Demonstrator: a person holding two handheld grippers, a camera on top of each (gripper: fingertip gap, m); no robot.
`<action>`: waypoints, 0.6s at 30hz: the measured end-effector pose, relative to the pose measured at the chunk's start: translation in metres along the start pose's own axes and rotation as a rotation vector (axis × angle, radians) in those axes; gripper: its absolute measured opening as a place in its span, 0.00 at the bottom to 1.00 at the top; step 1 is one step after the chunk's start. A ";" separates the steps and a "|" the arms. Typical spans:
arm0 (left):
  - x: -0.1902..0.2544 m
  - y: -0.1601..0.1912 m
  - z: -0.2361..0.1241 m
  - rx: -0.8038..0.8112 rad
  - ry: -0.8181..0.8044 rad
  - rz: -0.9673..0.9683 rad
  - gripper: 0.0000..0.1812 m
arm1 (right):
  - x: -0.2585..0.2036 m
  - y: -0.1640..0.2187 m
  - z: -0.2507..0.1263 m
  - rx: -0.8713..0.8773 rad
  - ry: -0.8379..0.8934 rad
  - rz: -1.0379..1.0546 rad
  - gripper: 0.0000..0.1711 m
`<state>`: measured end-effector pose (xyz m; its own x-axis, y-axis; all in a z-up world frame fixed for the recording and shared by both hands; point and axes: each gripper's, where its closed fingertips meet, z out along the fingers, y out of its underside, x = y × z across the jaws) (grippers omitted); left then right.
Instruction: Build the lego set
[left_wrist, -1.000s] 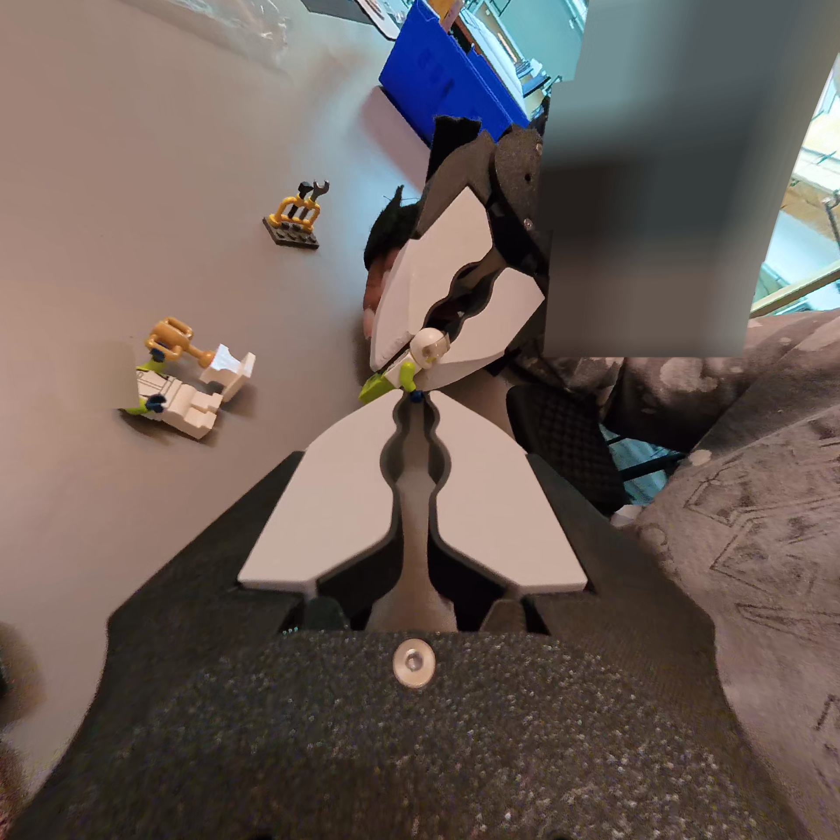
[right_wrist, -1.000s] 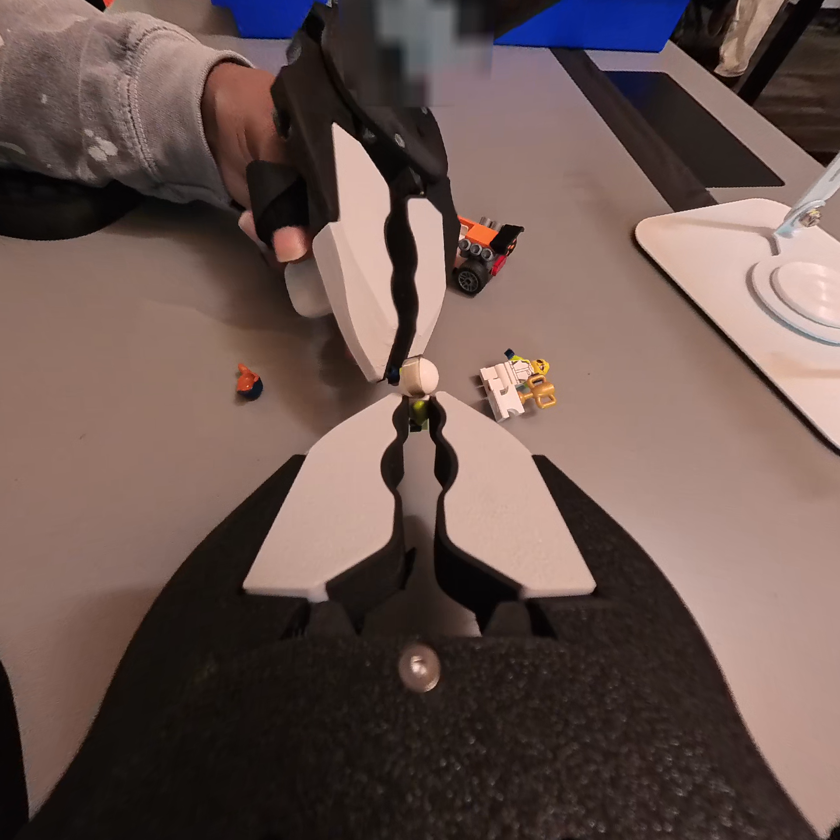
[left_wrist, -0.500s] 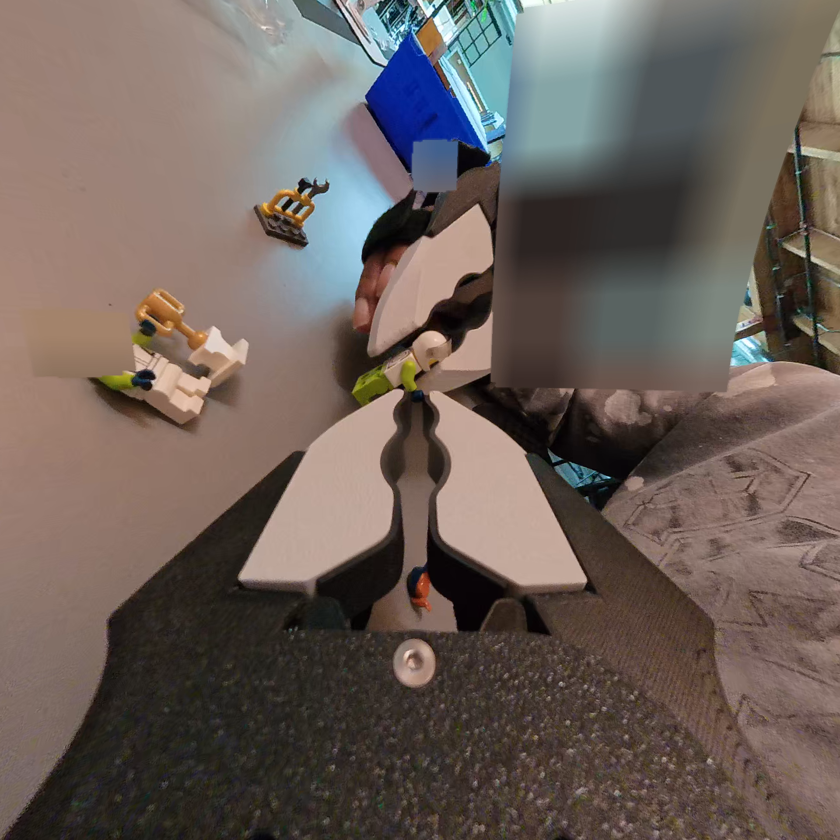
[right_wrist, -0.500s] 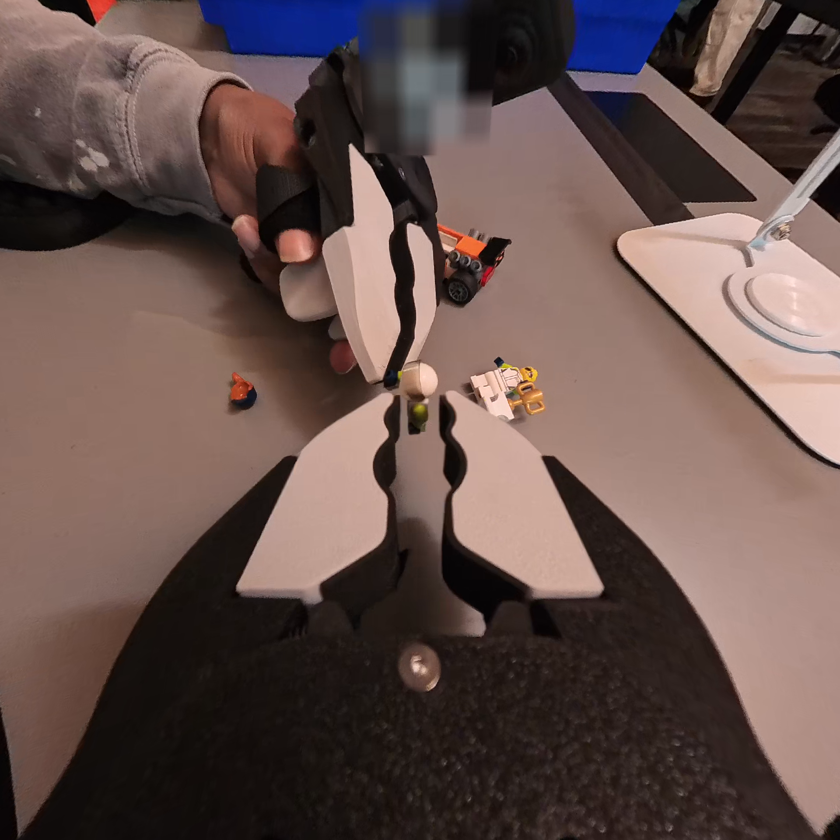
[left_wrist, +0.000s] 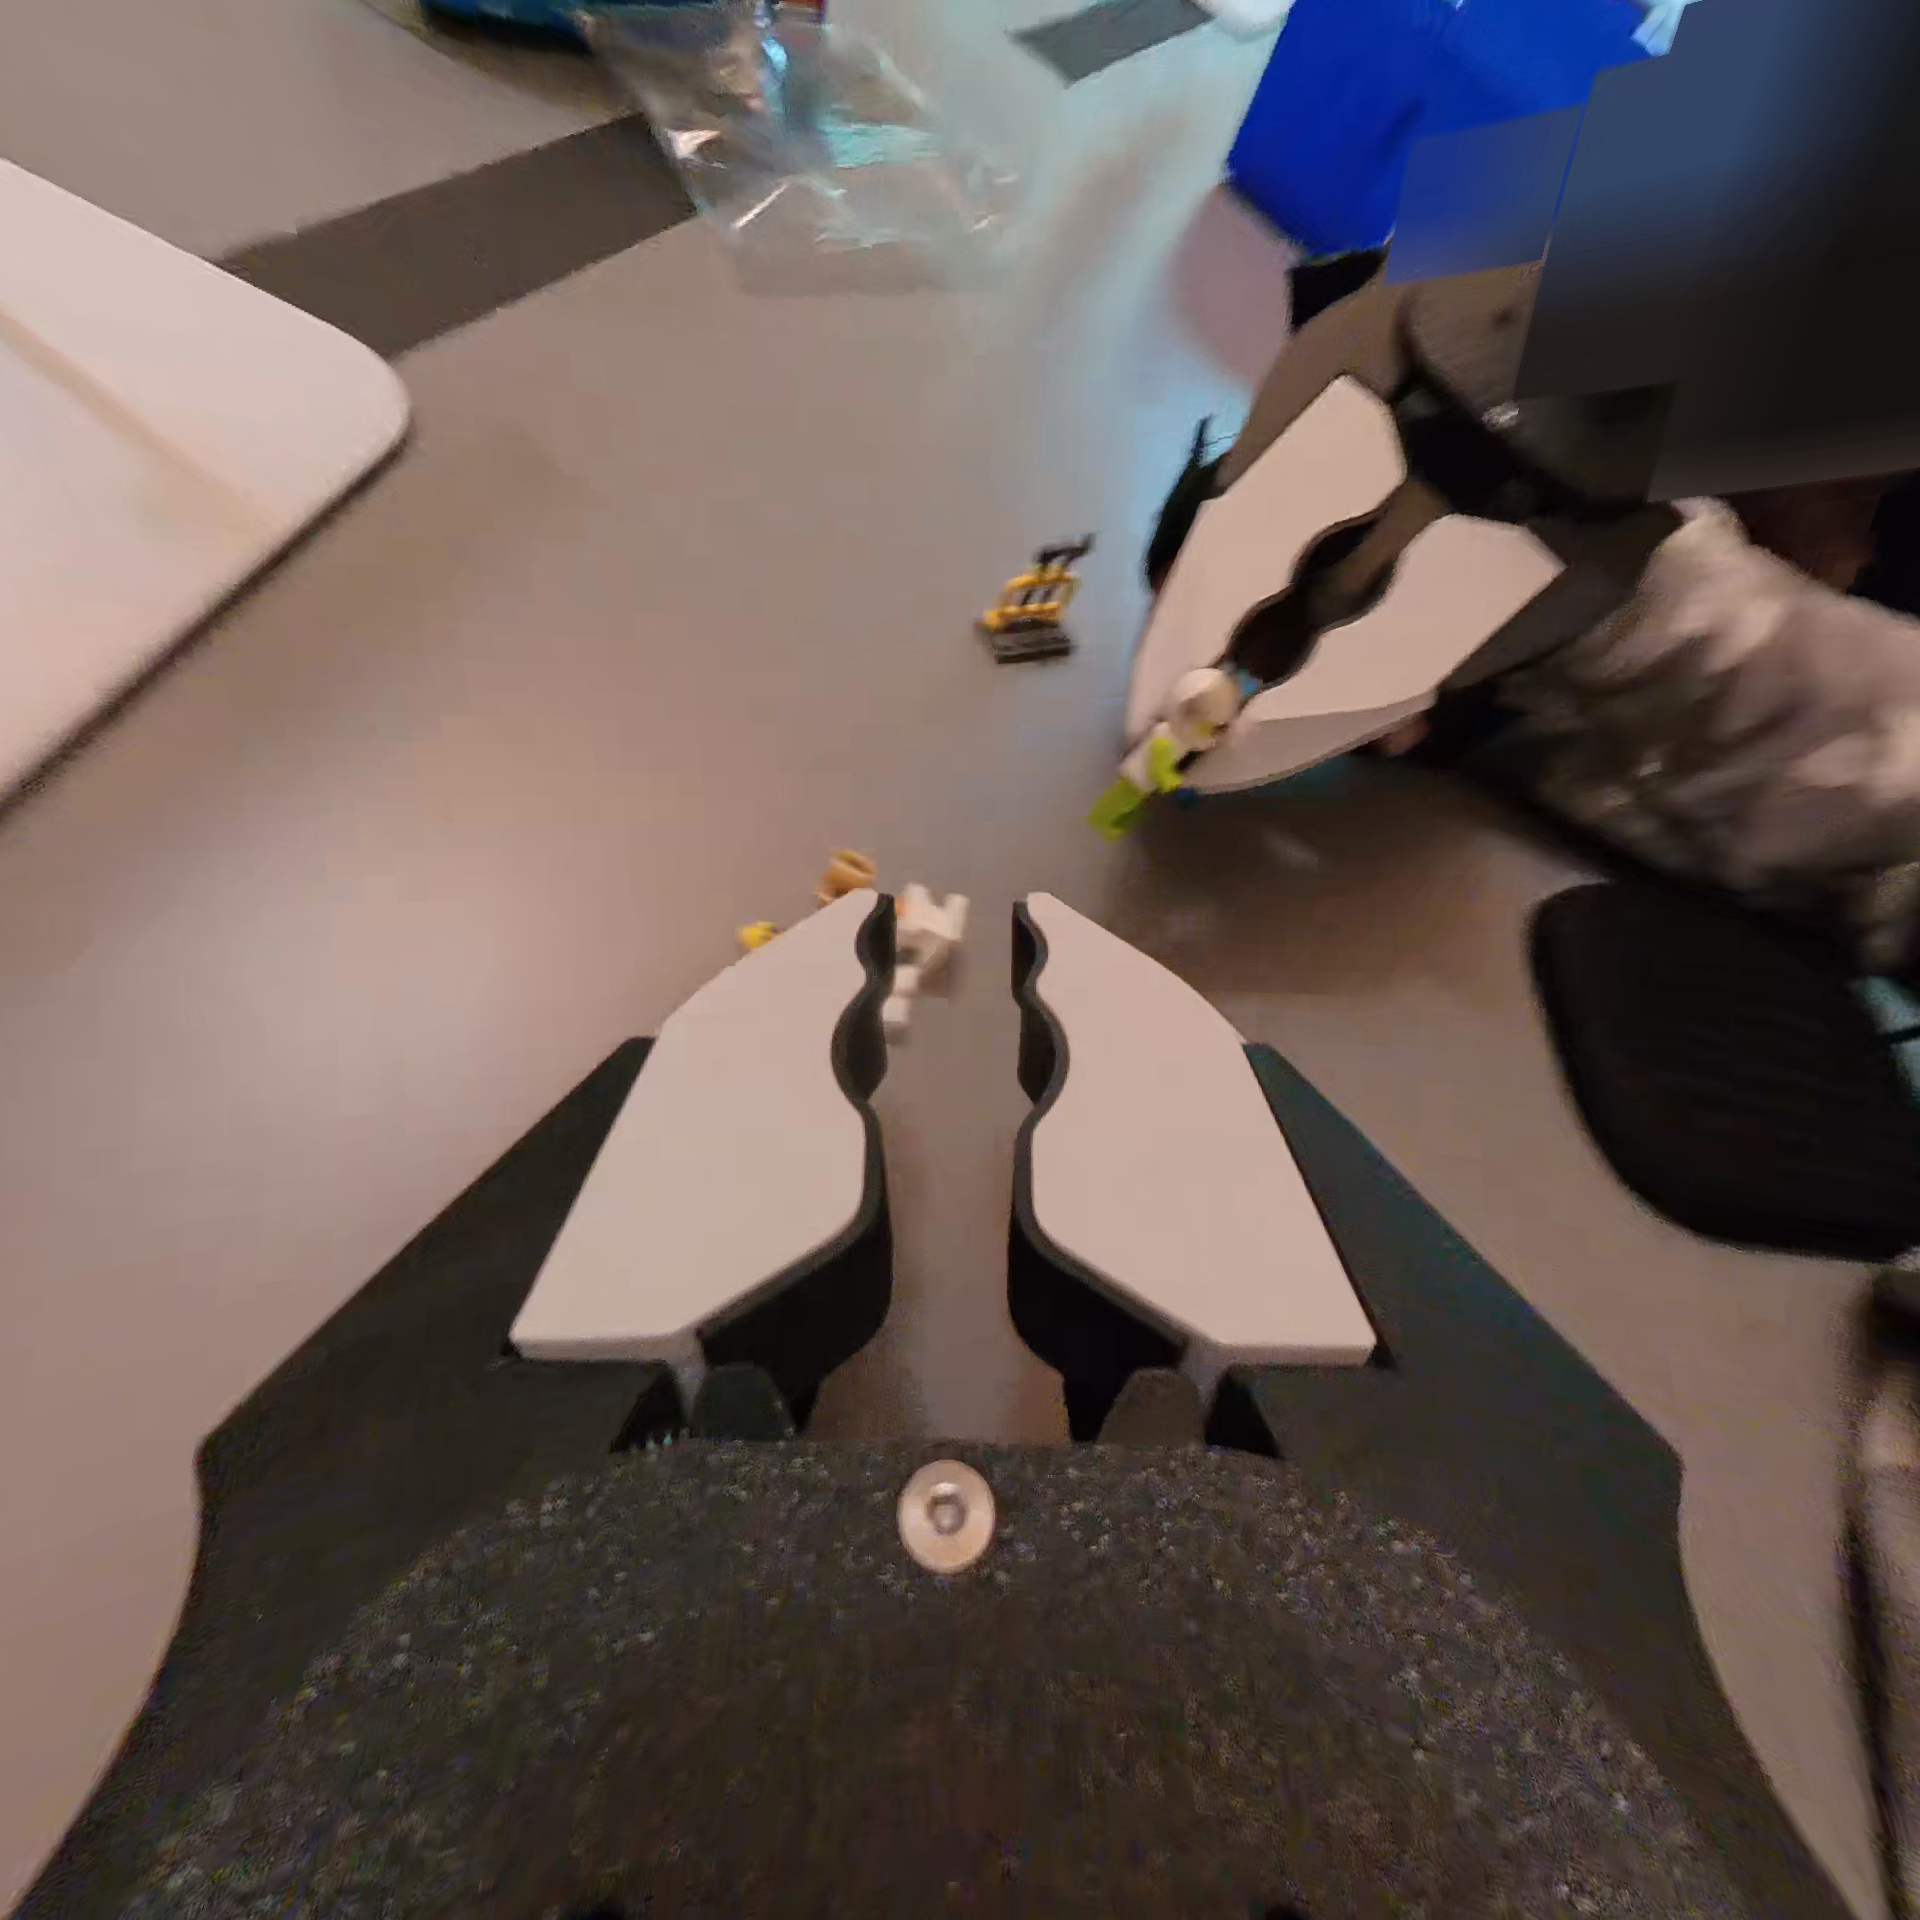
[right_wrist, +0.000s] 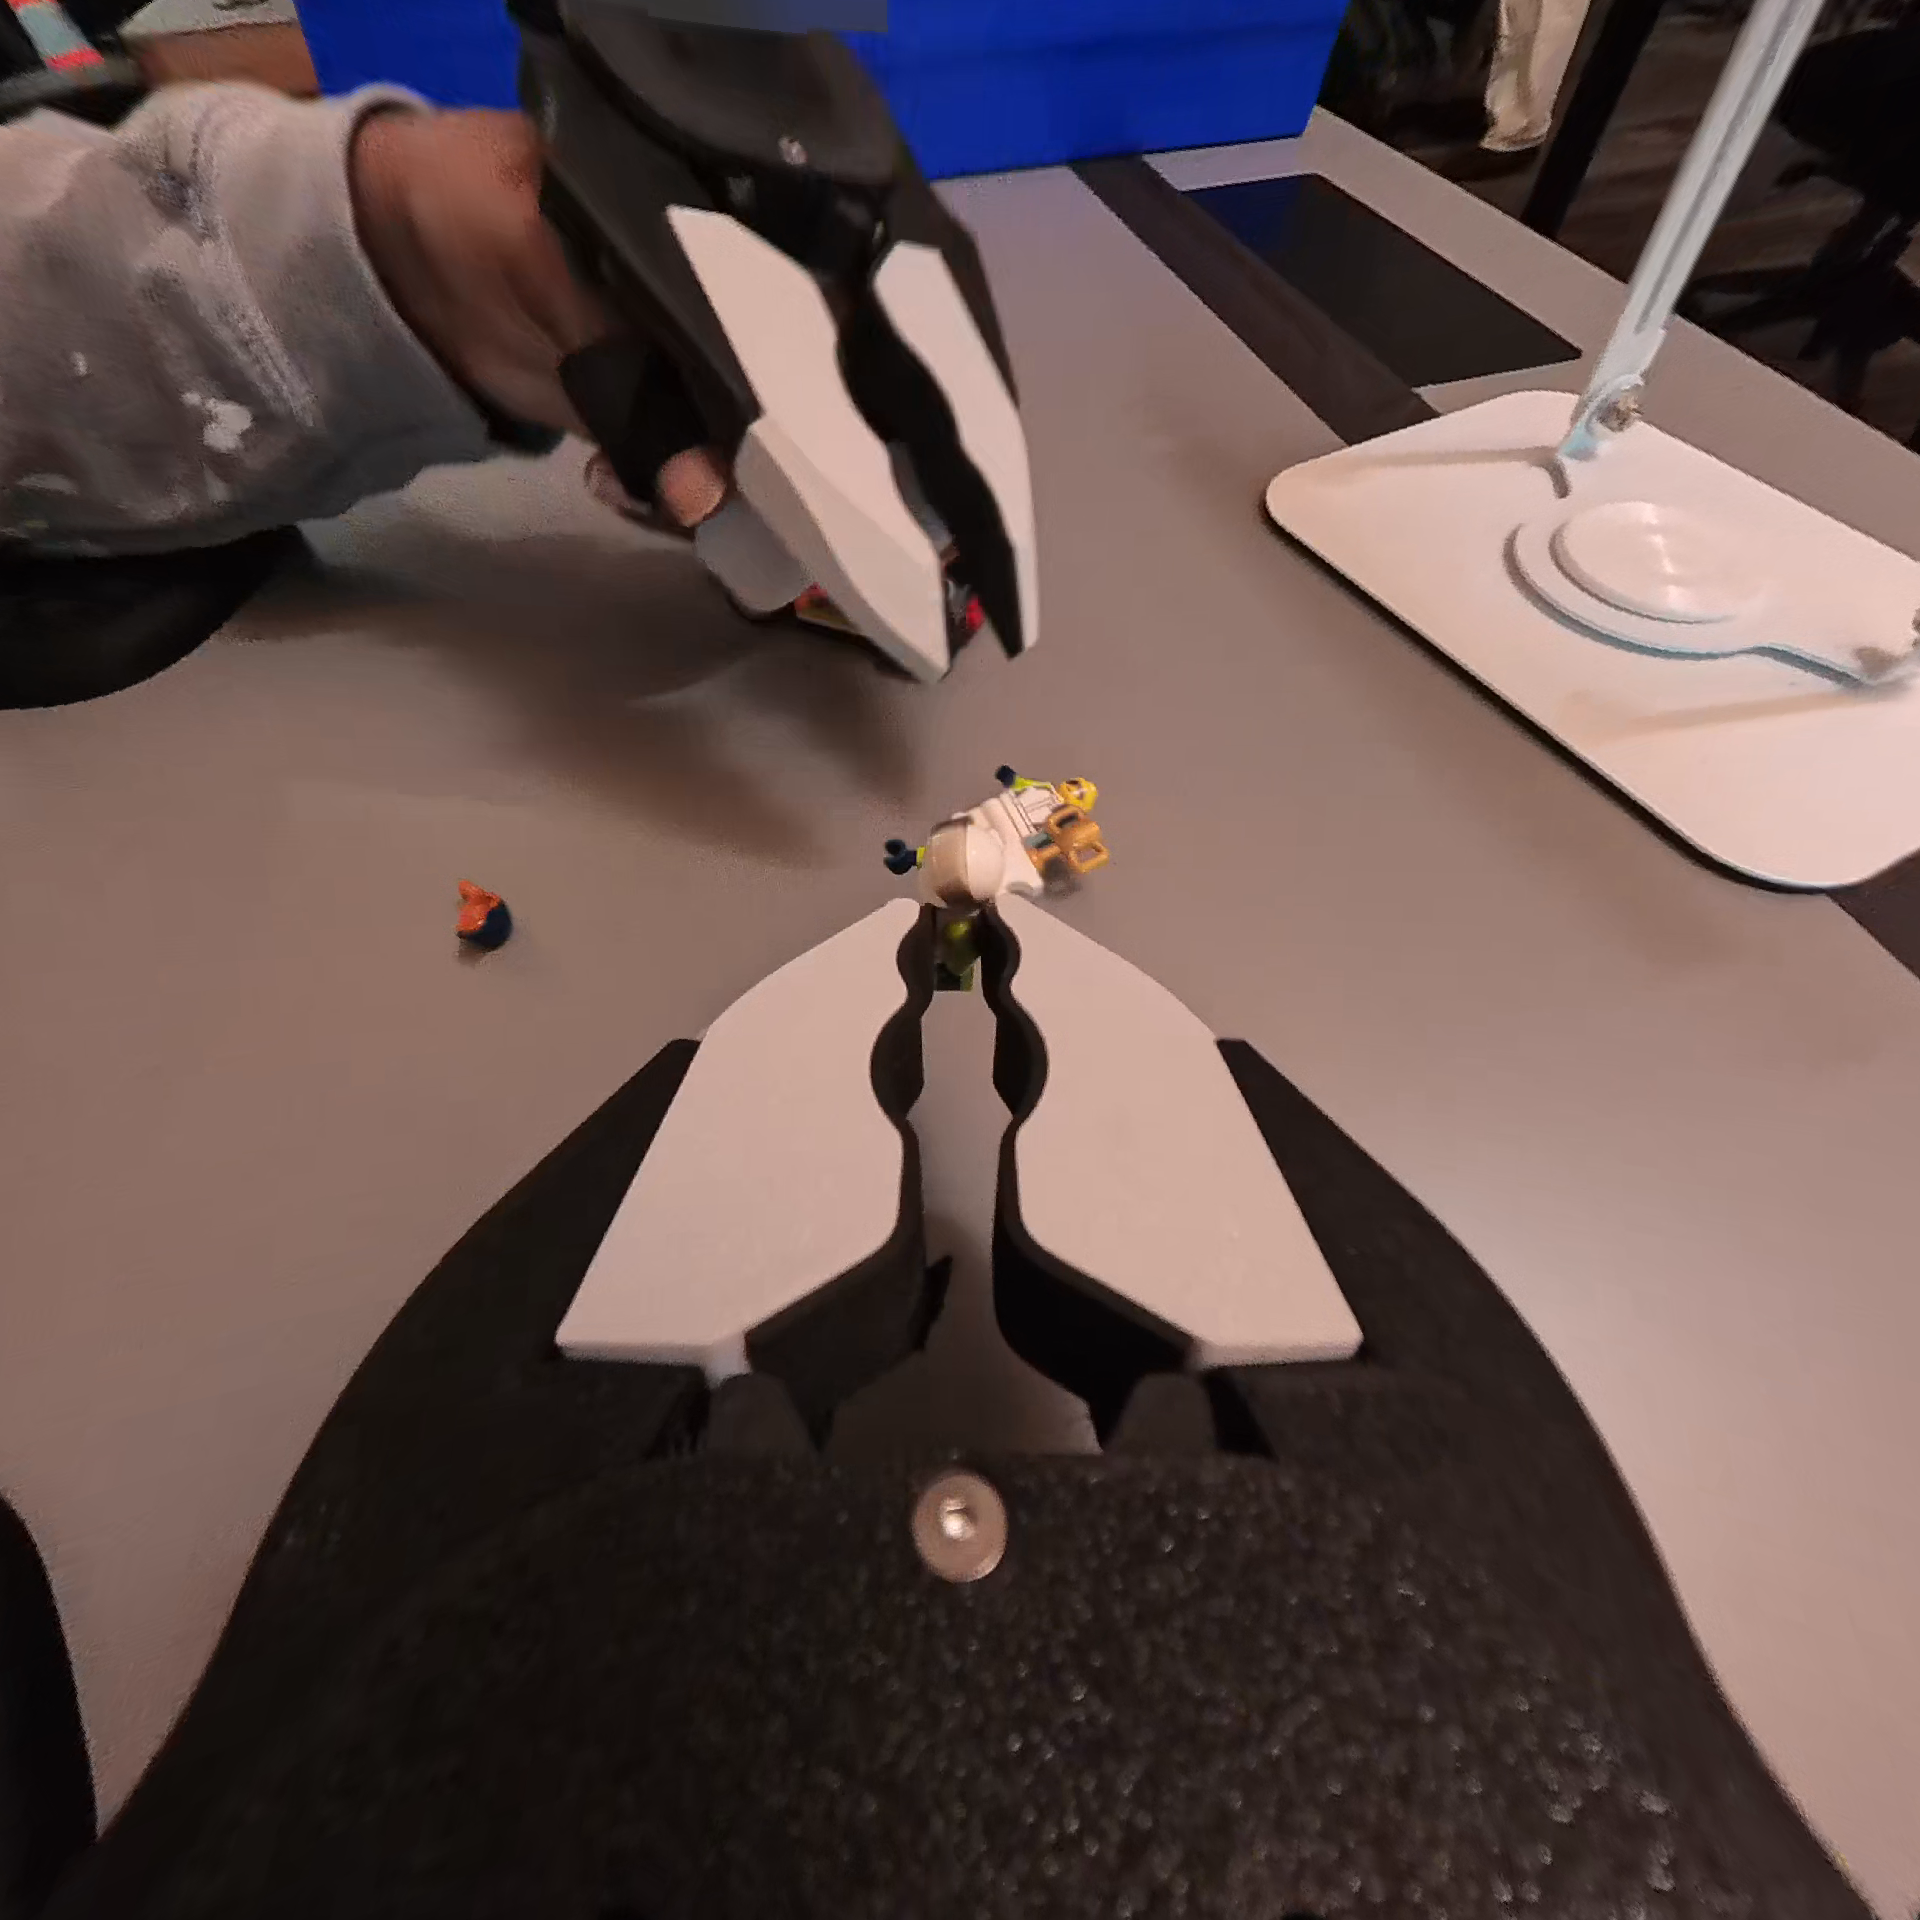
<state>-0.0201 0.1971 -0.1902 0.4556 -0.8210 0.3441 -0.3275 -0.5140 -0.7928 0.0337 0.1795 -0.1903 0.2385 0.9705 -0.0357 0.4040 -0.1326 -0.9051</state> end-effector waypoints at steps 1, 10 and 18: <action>-0.006 -0.002 0.002 -0.047 -0.020 0.034 0.12 | 0.002 0.001 -0.001 -0.003 0.002 0.004 0.05; -0.024 0.026 0.035 -0.602 0.188 0.131 0.16 | 0.003 0.006 -0.010 -0.007 -0.039 0.029 0.05; -0.016 0.026 0.046 -0.679 0.353 0.126 0.17 | 0.004 0.016 -0.007 -0.029 -0.066 0.080 0.05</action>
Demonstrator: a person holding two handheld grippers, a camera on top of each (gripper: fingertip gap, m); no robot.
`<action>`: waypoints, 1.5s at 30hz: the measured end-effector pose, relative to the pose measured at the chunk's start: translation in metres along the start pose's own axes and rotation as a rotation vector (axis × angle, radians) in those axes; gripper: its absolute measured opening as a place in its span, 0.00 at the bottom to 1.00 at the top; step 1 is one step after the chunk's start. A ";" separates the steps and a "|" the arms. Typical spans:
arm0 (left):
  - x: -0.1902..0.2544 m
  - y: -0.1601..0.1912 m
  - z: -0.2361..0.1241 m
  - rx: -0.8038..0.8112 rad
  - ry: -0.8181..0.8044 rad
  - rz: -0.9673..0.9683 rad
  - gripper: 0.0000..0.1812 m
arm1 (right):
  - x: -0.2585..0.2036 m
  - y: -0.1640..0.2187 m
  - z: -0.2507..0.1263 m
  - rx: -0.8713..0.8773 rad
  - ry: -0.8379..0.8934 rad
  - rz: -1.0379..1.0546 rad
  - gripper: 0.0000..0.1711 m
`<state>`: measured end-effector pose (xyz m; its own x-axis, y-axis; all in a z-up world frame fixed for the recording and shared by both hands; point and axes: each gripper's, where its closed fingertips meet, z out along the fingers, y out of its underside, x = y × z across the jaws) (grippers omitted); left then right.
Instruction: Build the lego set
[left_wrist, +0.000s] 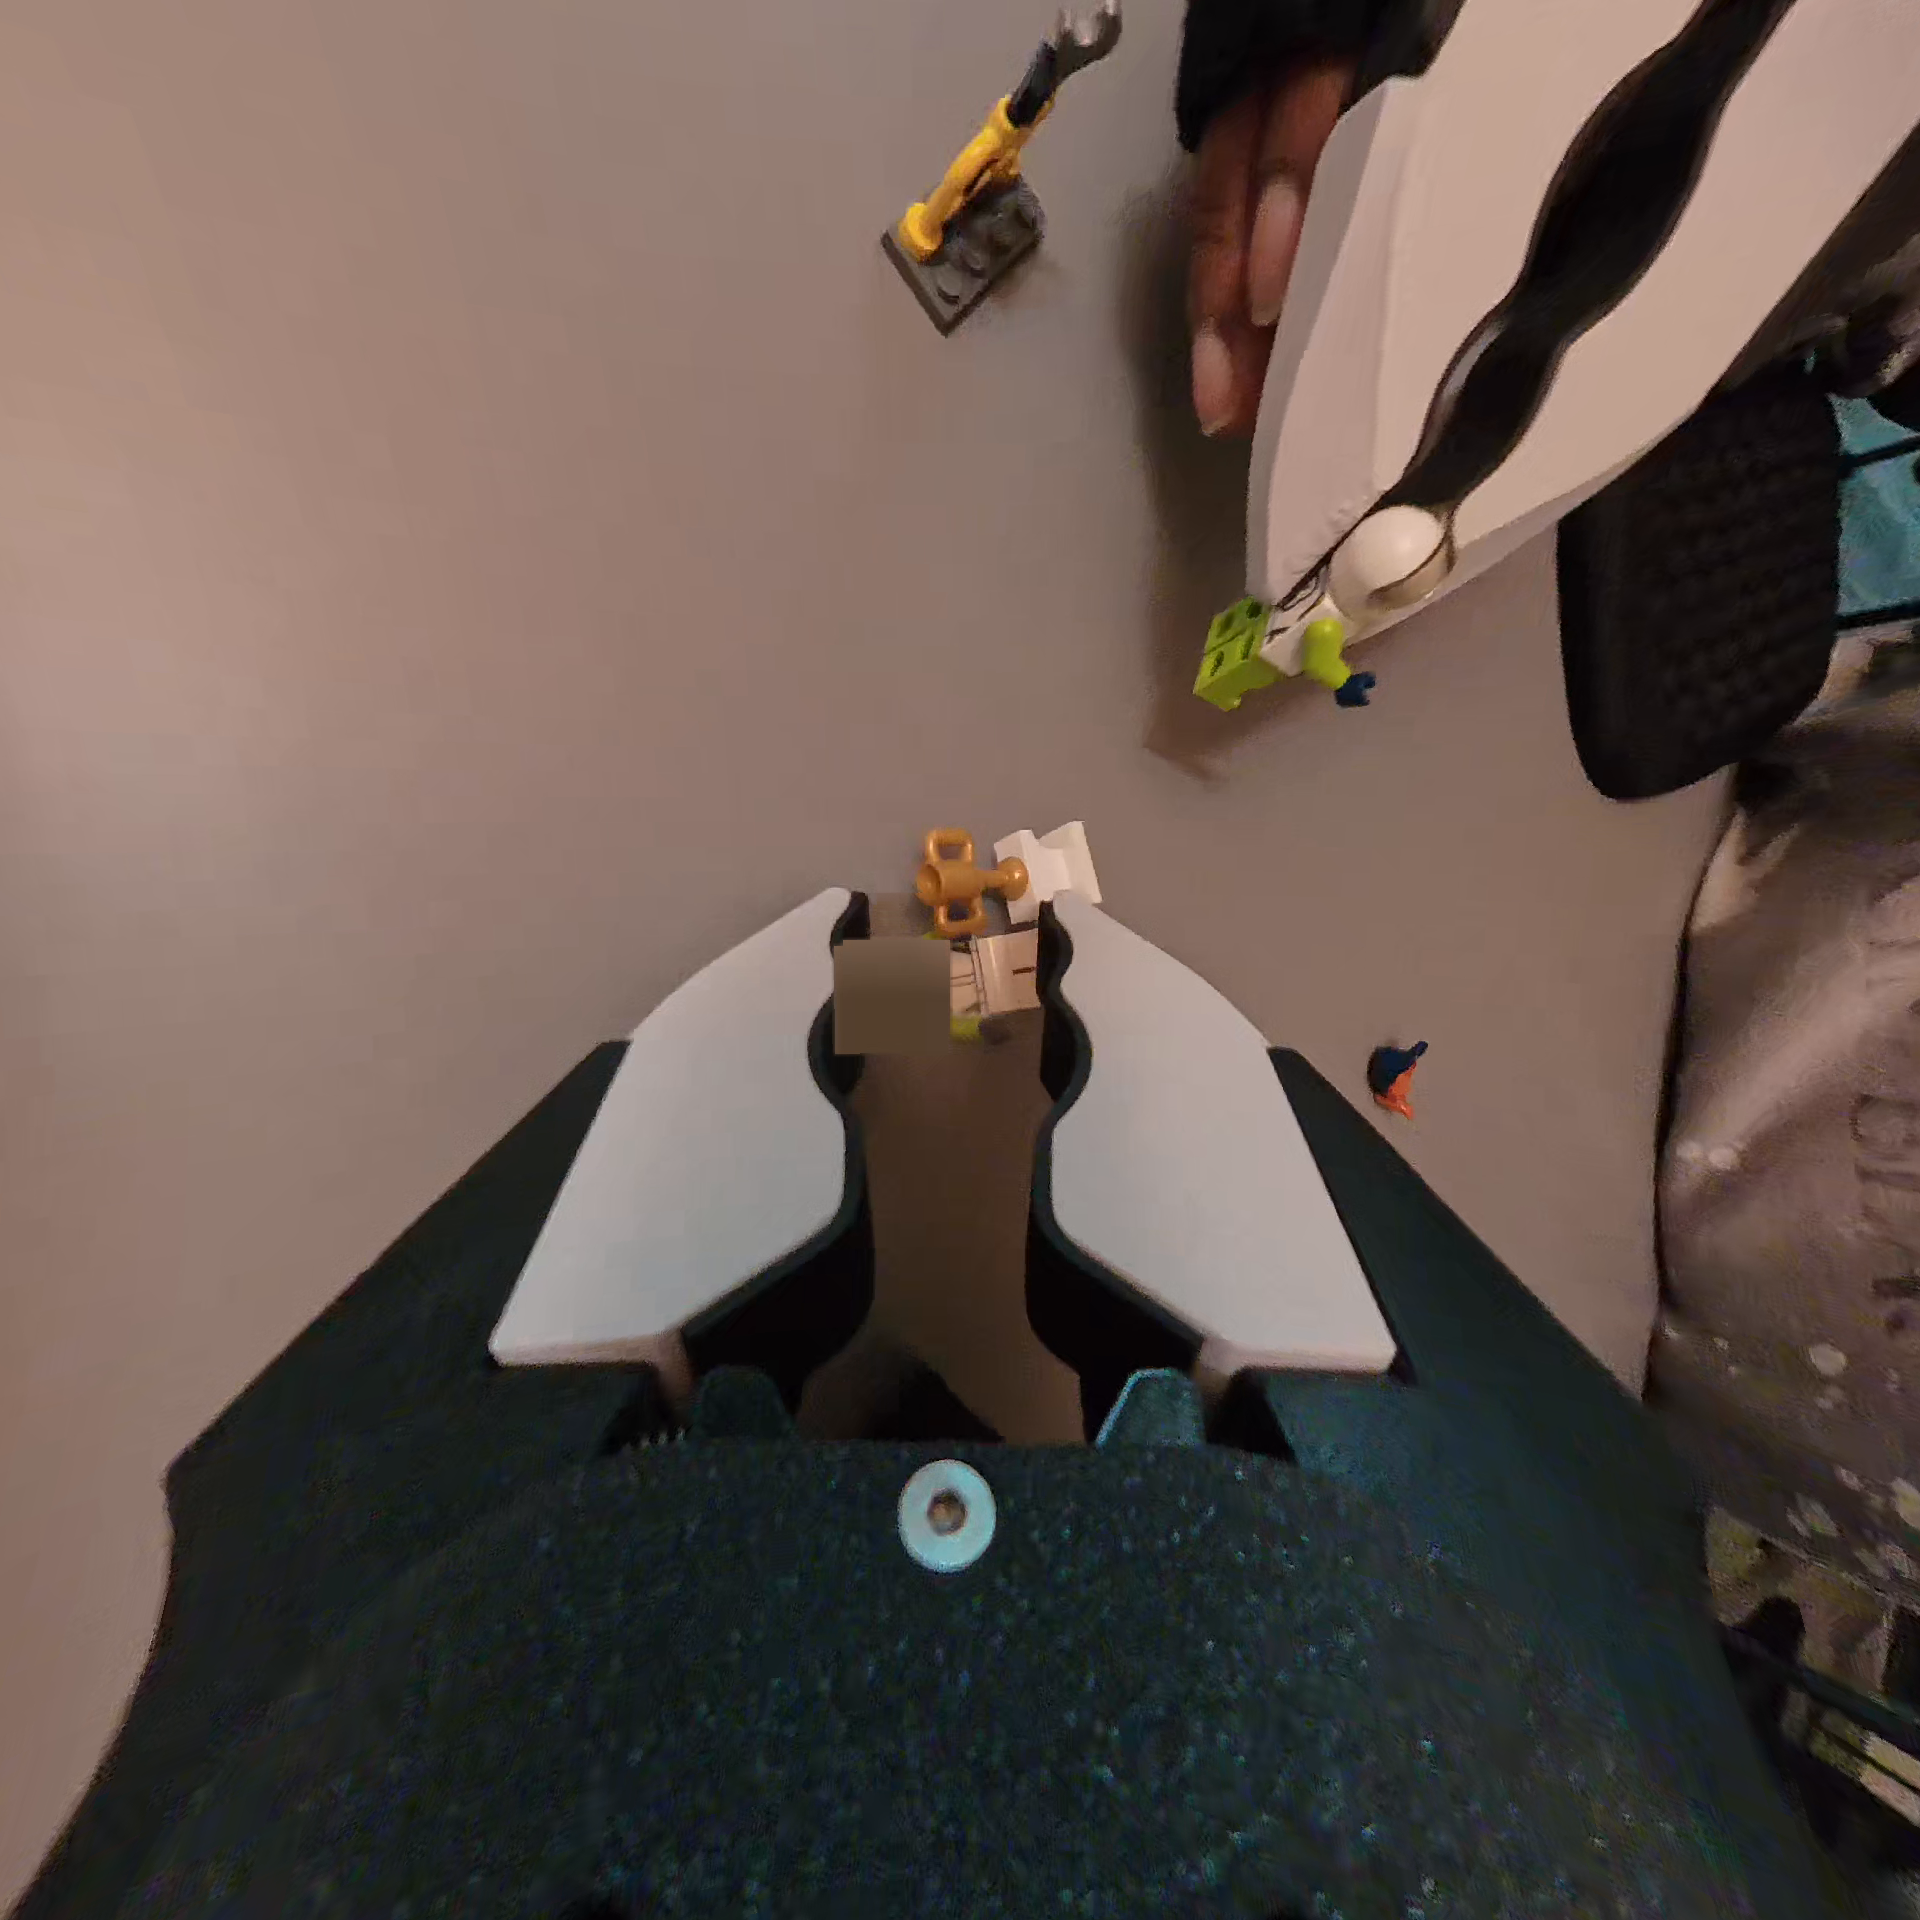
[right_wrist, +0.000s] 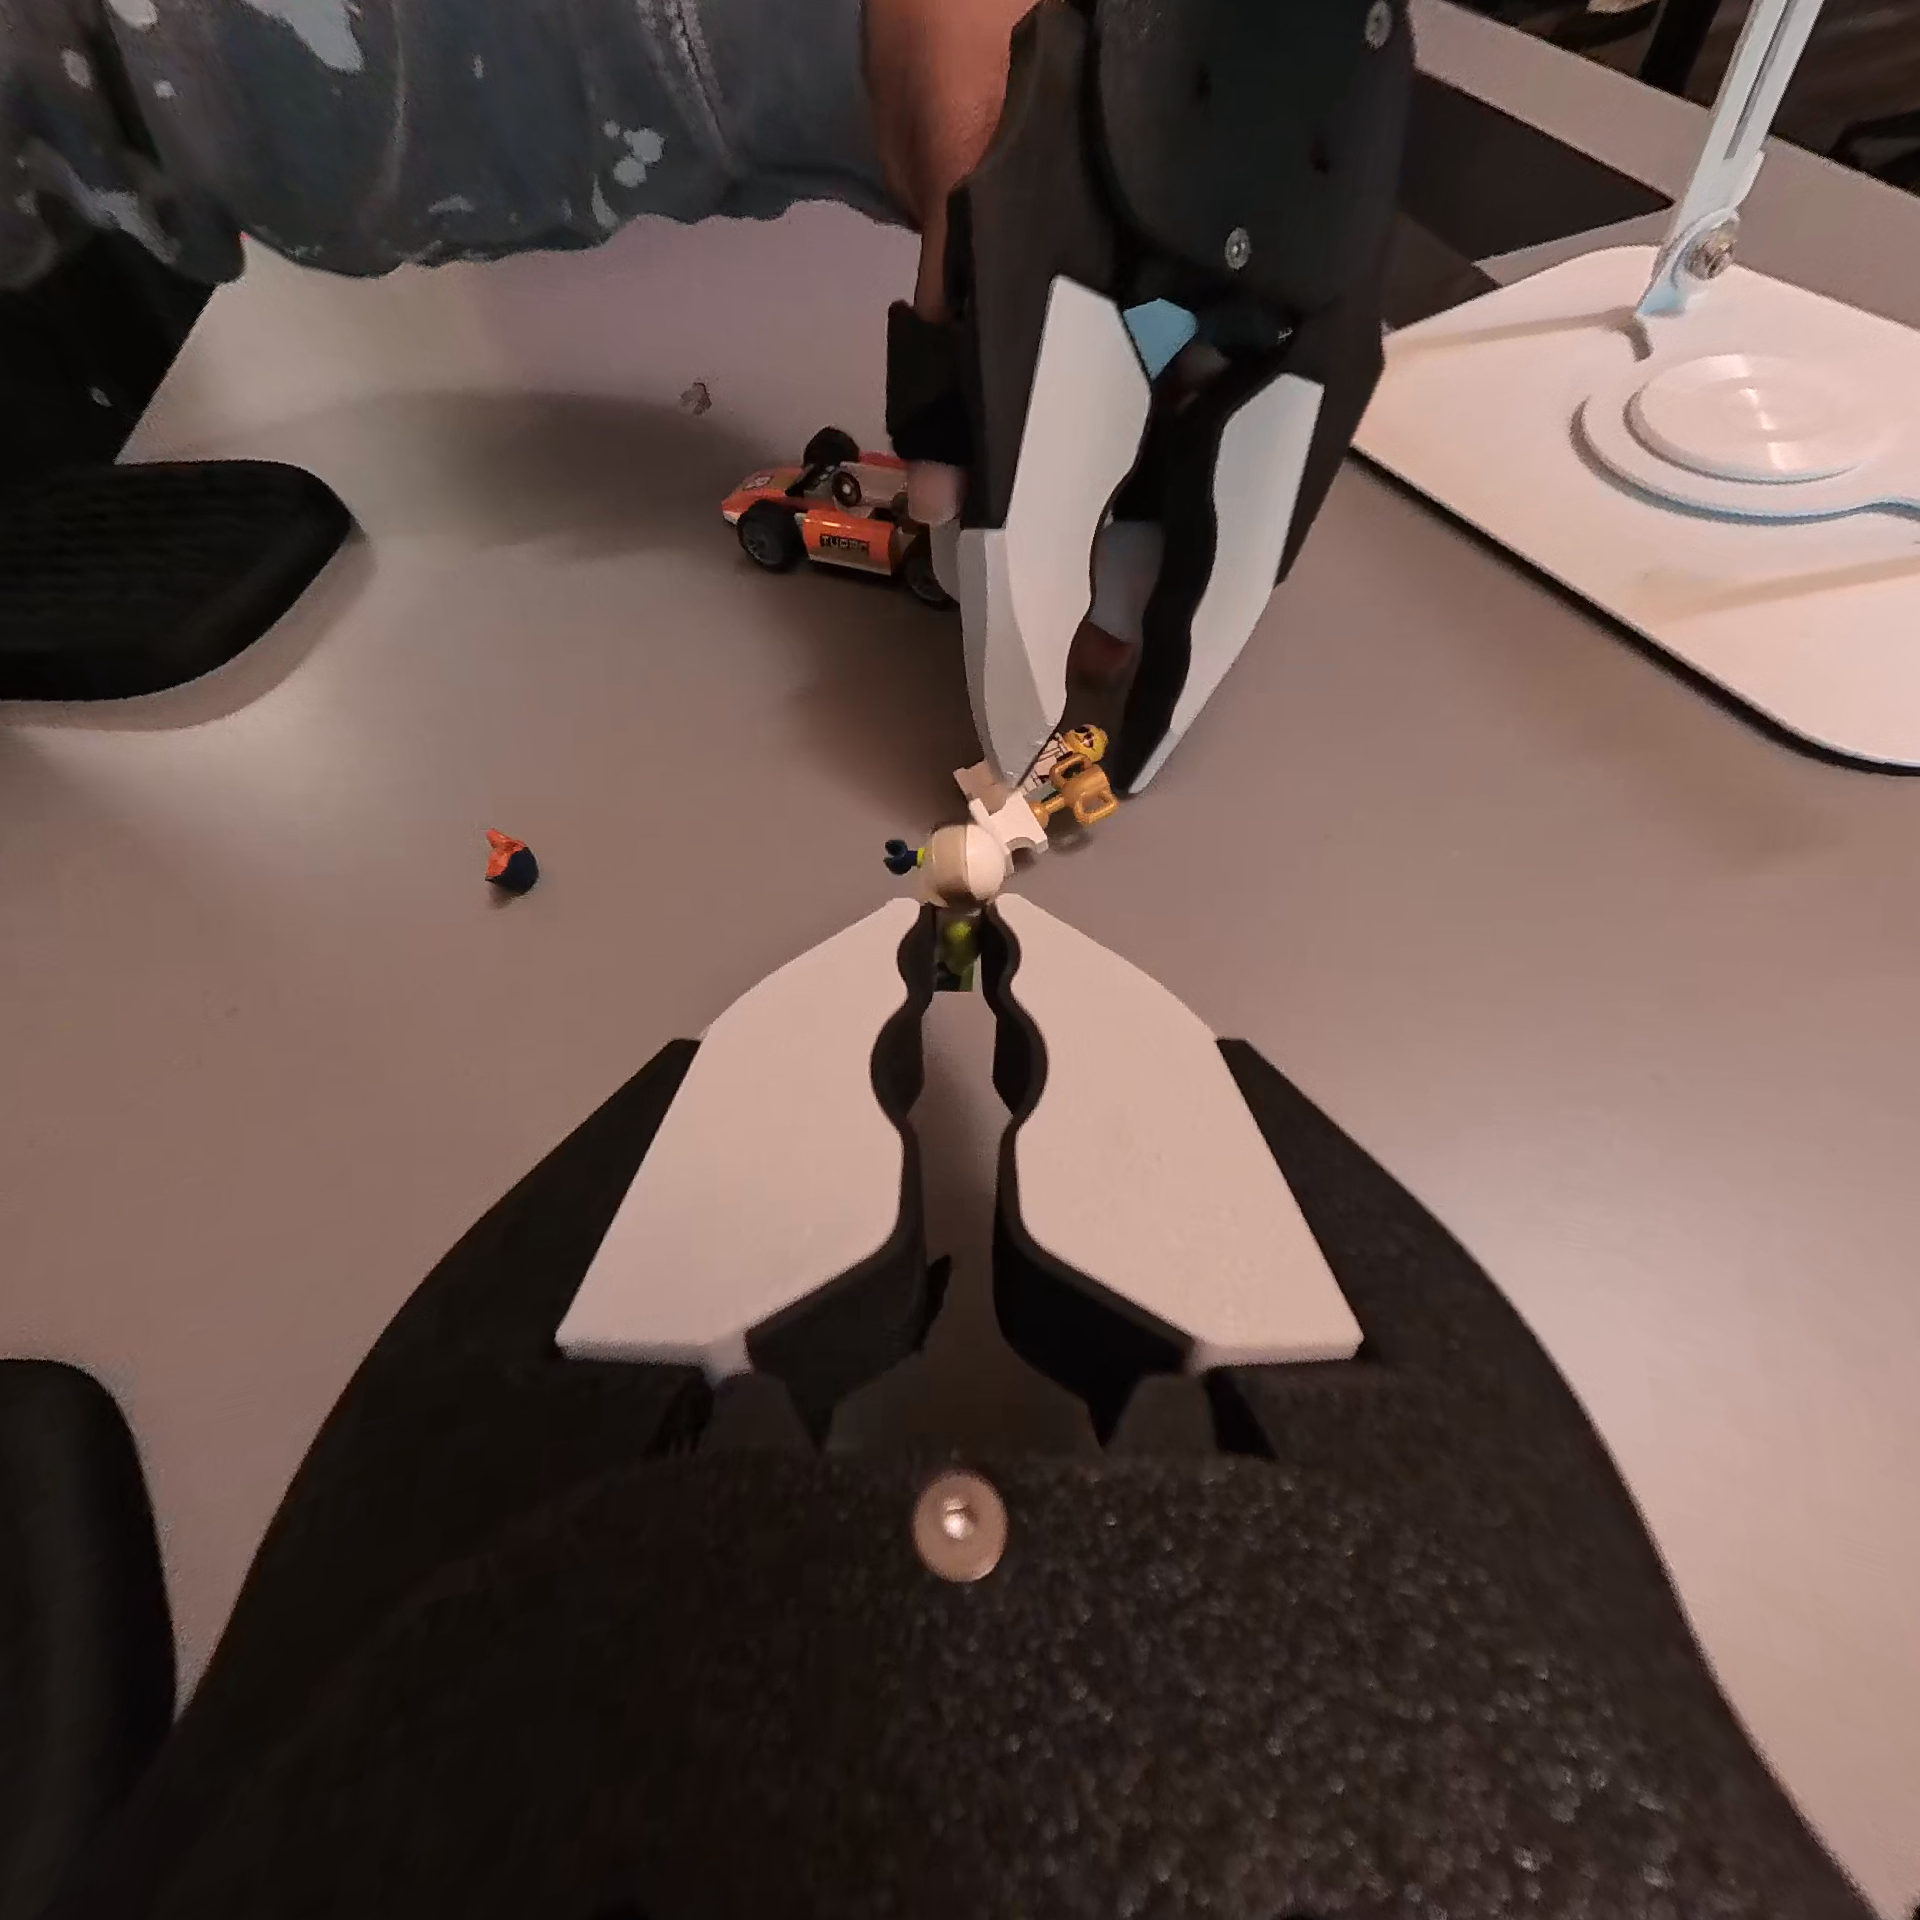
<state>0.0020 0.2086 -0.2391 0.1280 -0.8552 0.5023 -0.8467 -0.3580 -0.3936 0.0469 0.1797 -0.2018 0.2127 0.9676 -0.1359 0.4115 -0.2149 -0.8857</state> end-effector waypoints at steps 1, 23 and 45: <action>0.001 -0.002 0.000 0.000 0.023 -0.004 0.17 | 0.000 0.001 0.001 -0.005 -0.002 0.004 0.05; 0.046 -0.003 0.015 -0.024 -0.103 0.326 0.05 | -0.002 0.009 0.014 -0.081 -0.013 0.186 0.04; 0.054 -0.002 0.028 -0.065 -0.364 0.586 0.05 | -0.017 0.024 0.020 -0.187 -0.062 0.097 0.05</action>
